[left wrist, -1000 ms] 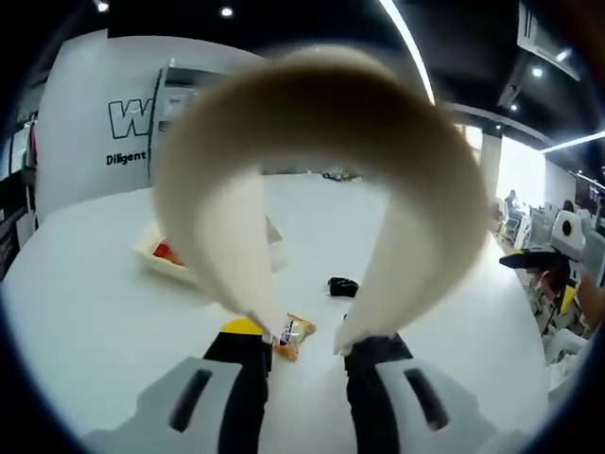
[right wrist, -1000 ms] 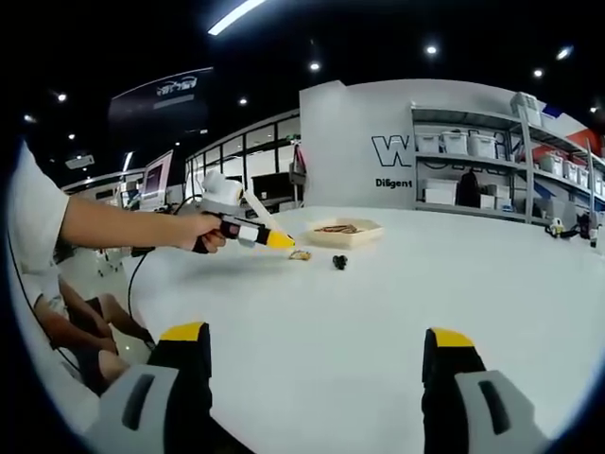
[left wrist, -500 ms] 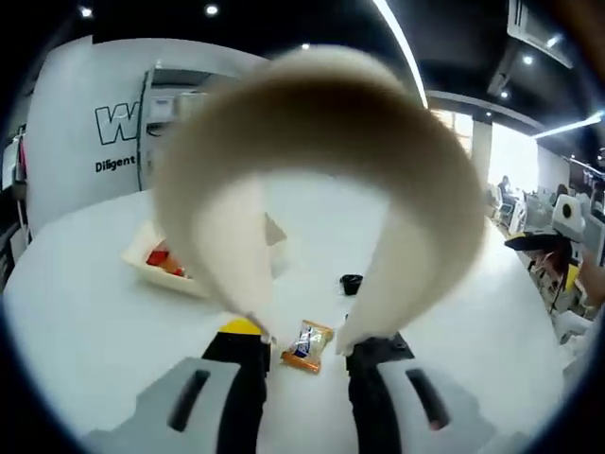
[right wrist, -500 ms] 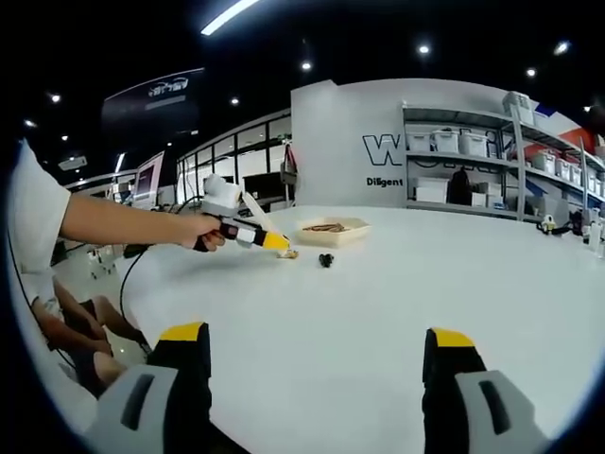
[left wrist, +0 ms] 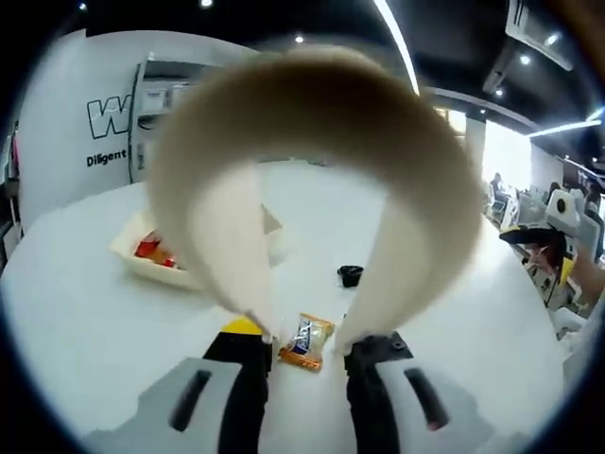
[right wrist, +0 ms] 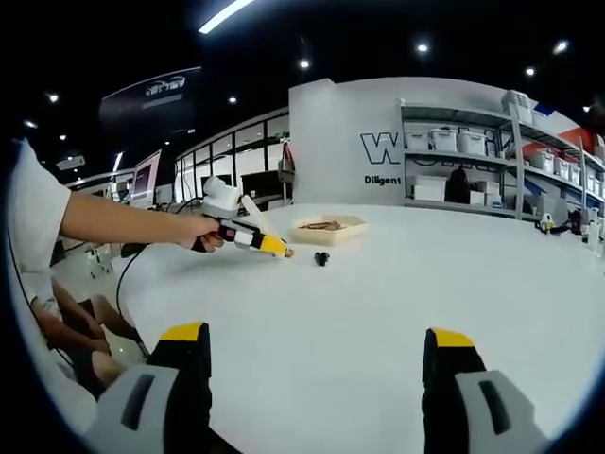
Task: Place the target food into the container with the food tongs after gripping and lifting it, then release it inside without dropping or visibly crushing the food.
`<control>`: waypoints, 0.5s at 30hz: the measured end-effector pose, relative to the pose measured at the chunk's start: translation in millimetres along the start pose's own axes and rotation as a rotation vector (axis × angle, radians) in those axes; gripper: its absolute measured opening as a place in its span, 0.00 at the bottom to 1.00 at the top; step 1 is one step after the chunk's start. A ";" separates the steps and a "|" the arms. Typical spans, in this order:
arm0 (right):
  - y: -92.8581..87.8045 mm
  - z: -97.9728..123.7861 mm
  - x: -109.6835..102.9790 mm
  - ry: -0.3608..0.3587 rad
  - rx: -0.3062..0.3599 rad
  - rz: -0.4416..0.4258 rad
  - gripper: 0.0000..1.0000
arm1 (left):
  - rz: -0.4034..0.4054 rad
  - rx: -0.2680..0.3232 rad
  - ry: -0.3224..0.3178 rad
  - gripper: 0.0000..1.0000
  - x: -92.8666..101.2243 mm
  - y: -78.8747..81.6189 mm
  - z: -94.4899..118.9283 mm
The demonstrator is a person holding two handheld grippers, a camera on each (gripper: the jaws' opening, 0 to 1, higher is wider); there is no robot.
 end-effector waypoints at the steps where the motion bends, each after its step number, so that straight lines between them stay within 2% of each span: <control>1: -0.3 -0.2 -0.1 0.000 -0.001 0.000 0.92 | -0.001 0.002 -0.002 0.23 0.1 -0.2 0.2; 2: -0.7 -0.3 -0.3 0.001 -0.002 0.000 0.92 | 0.030 0.002 -0.018 0.19 2.0 -0.8 0.0; 3: -1.3 -0.4 -0.4 0.001 -0.003 -0.001 0.92 | 0.032 0.004 0.005 0.17 1.5 -0.9 -0.1; 4: -1.7 -0.2 -0.7 0.003 -0.002 -0.002 0.92 | 0.094 0.016 0.034 0.17 2.7 -2.0 -0.6; 5: -1.9 -0.1 -0.6 0.003 0.000 -0.006 0.92 | 0.066 0.012 0.022 0.16 3.7 -2.2 -0.7; 6: -2.2 -0.1 -0.3 0.002 0.002 -0.009 0.92 | -0.005 -0.012 0.021 0.16 4.9 -0.6 -0.2; 7: -2.5 -0.5 0.2 0.002 0.001 -0.011 0.92 | 0.013 -0.013 0.015 0.17 6.8 0.2 -1.1; 8: -2.9 -1.0 0.3 0.002 -0.004 -0.008 0.92 | 0.072 -0.027 0.045 0.17 6.3 -0.1 -0.8; 10: -2.3 -1.7 -0.2 0.001 -0.006 -0.002 0.92 | 0.028 -0.025 0.029 0.17 5.8 0.6 -1.3; 15: 1.9 -3.4 -4.1 0.012 0.006 0.004 0.92 | 0.048 -0.025 0.056 0.18 6.6 1.1 1.1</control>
Point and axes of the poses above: the point that each gripper's makers call its tool centre point, and the gripper's own axes: z roughly backward along the fingers, x roughly to its right, y roughly out of its top, the point moved 9 cm from there along z, roughly backward along the fingers, and after that the axes turned 4 degrees about x, right-handed, at the moved point
